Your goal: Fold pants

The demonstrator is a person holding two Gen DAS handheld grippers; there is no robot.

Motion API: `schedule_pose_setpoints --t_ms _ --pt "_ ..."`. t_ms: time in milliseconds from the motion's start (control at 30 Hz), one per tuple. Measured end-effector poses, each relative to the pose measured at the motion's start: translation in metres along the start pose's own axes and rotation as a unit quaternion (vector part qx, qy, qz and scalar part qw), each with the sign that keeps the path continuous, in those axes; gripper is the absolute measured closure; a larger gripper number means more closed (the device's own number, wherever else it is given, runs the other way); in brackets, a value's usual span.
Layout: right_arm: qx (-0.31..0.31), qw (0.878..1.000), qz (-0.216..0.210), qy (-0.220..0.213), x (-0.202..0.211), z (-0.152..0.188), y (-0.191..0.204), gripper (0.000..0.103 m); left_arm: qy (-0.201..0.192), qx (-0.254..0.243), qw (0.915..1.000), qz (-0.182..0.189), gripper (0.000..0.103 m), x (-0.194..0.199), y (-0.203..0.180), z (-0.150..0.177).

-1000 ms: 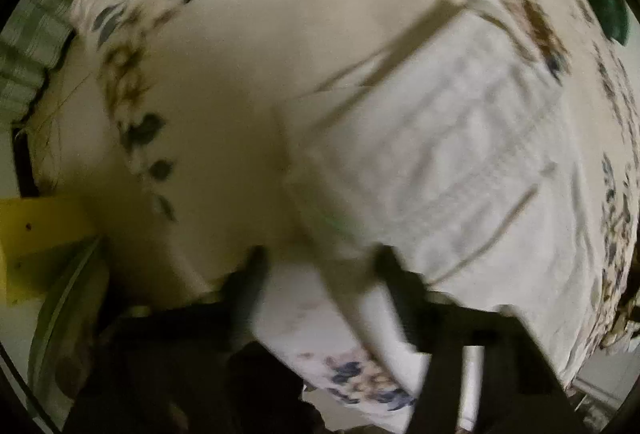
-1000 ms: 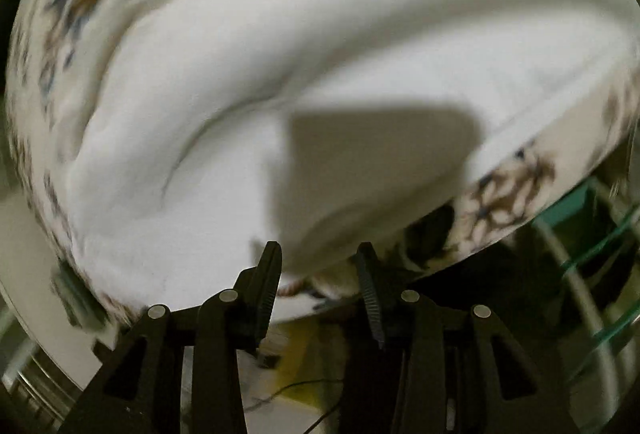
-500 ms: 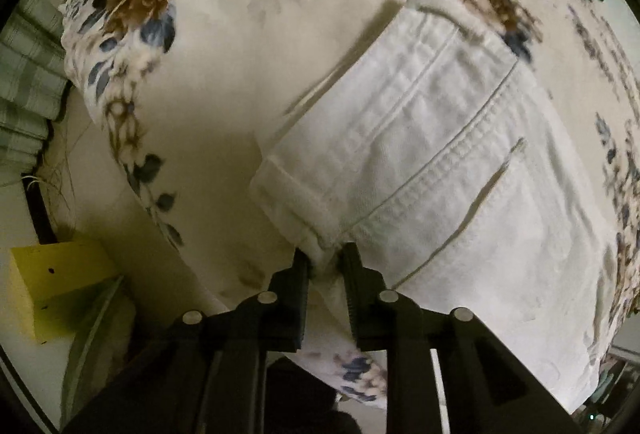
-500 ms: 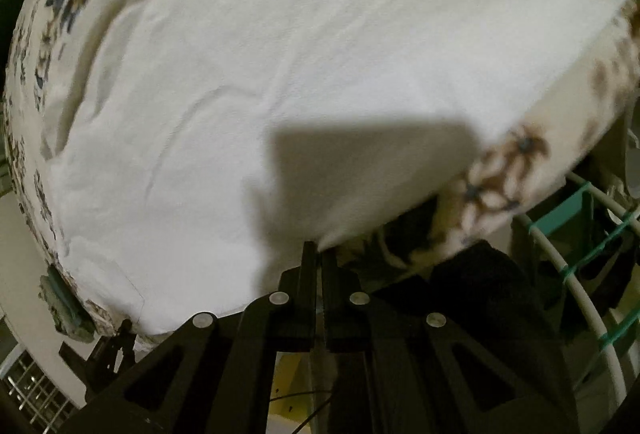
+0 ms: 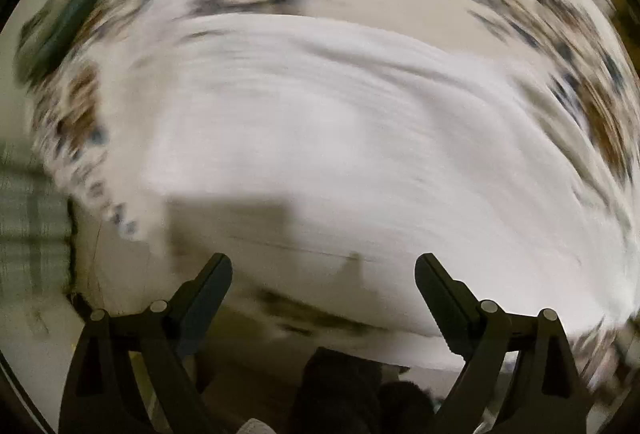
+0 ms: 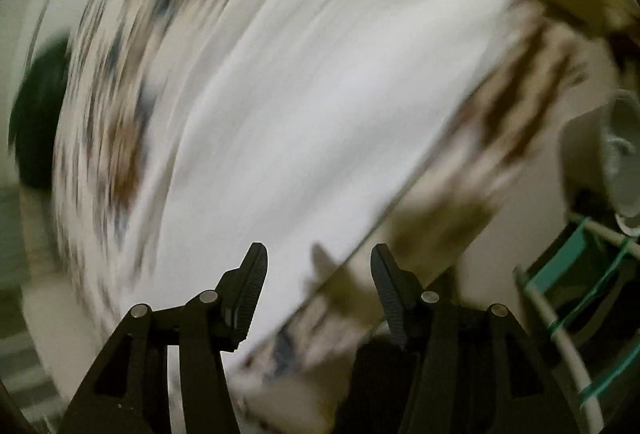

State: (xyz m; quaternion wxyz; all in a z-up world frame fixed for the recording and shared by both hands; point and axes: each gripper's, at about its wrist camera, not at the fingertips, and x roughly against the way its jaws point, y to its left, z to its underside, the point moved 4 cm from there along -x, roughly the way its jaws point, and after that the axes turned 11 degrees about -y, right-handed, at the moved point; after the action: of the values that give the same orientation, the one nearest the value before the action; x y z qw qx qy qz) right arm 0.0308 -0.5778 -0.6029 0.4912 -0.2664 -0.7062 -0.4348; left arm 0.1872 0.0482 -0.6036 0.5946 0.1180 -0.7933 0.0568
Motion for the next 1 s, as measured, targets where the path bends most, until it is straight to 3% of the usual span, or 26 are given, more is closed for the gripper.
schedule_pose_setpoints --t_ms 67,133,233,267,333,467,567,633,700,767,900,933,1000 --pt "-0.051 0.997 0.014 -0.064 0.014 -0.051 -0.043 0.047 0.01 -0.025 0.9993 0.026 0.009 -0.006 -0.042 0.008" --pt "-0.091 0.992 0.016 -0.085 0.016 -0.117 -0.096 0.047 0.024 -0.046 0.9975 0.047 0.009 -0.015 -0.082 0.014" --pt "-0.146 0.985 -0.008 -0.09 0.001 -0.148 -0.127 0.047 0.033 -0.084 0.9944 0.055 0.009 -0.024 -0.126 0.021" --pt "-0.158 0.982 -0.025 -0.097 -0.002 -0.158 -0.134 0.061 0.033 -0.099 0.9929 0.058 0.009 -0.025 -0.141 0.024" --pt "-0.163 0.981 -0.018 -0.103 -0.007 -0.16 -0.139 0.093 0.031 -0.129 0.9893 0.059 0.009 -0.024 -0.17 0.027" --pt "-0.157 0.98 -0.03 -0.12 -0.001 -0.152 -0.127 0.098 0.032 -0.173 0.9825 0.061 0.009 -0.02 -0.202 0.034" --pt "-0.146 0.982 -0.035 -0.112 -0.005 -0.138 -0.117 0.098 0.031 -0.196 0.978 0.065 0.009 -0.015 -0.219 0.037" --pt "-0.149 0.984 -0.043 -0.082 -0.015 -0.135 -0.12 0.095 0.031 -0.212 0.9747 0.064 0.009 -0.015 -0.23 0.04" --pt "-0.16 0.983 -0.065 -0.067 -0.016 -0.132 -0.13 0.082 0.03 -0.229 0.9711 0.06 0.009 -0.023 -0.236 0.043" --pt "-0.163 0.979 -0.109 -0.053 -0.021 -0.126 -0.13 0.057 0.031 -0.236 0.9693 0.06 0.009 -0.03 -0.241 0.045" --pt "-0.145 0.982 -0.123 -0.012 -0.048 -0.11 -0.126 0.055 0.049 -0.22 0.9719 0.069 0.008 -0.049 -0.24 0.053" --pt "-0.157 0.977 -0.141 -0.026 -0.053 -0.108 -0.128 0.054 0.05 -0.207 0.9745 0.072 0.0 -0.054 -0.237 0.053" --pt "-0.181 0.965 -0.184 -0.043 -0.058 -0.11 -0.129 0.049 0.051 -0.186 0.9777 0.084 0.0 -0.059 -0.233 0.05"
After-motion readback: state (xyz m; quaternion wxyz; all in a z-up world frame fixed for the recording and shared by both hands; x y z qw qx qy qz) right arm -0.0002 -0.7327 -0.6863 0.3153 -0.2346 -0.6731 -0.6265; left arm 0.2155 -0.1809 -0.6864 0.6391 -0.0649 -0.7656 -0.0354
